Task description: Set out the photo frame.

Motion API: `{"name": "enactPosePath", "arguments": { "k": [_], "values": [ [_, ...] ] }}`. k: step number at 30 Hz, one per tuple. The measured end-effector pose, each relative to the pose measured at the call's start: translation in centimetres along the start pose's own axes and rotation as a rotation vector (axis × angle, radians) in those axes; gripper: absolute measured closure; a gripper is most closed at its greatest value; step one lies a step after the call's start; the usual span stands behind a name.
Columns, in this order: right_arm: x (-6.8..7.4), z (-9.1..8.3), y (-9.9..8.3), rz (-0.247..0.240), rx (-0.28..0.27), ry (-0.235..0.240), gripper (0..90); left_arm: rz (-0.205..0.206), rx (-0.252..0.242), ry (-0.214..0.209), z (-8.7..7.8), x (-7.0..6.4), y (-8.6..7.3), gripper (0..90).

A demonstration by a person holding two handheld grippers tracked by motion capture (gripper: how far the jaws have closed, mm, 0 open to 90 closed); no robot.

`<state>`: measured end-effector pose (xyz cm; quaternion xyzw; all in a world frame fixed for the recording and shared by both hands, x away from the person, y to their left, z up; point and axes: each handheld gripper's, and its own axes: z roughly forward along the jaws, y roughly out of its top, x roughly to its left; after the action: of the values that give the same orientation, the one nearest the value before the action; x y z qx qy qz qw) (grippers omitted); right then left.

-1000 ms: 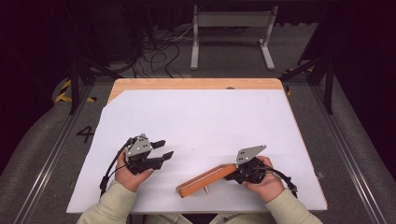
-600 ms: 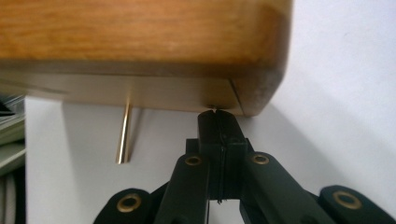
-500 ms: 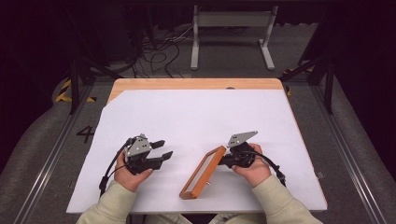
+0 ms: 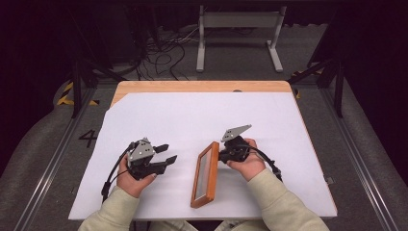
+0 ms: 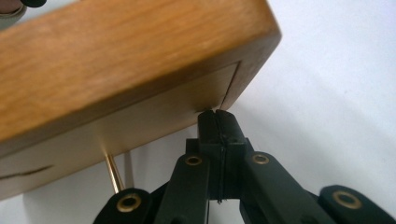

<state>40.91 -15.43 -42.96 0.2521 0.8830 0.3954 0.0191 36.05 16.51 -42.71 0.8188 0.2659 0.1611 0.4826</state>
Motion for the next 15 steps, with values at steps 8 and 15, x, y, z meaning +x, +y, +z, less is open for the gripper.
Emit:
{"name": "enactPosePath", "arguments": {
  "k": [8, 15],
  "values": [
    [-0.1, 1.6, 1.8, -0.021, 0.008, 0.020, 90.0, -0.006, -0.001, 0.007, -0.1, 0.1, 0.0, 47.4],
    [-0.1, 3.0, 2.7, -0.038, 0.010, 0.038, 90.0, -0.010, -0.003, 0.016, -0.3, 0.4, -0.2, 47.2]
  ]
}}
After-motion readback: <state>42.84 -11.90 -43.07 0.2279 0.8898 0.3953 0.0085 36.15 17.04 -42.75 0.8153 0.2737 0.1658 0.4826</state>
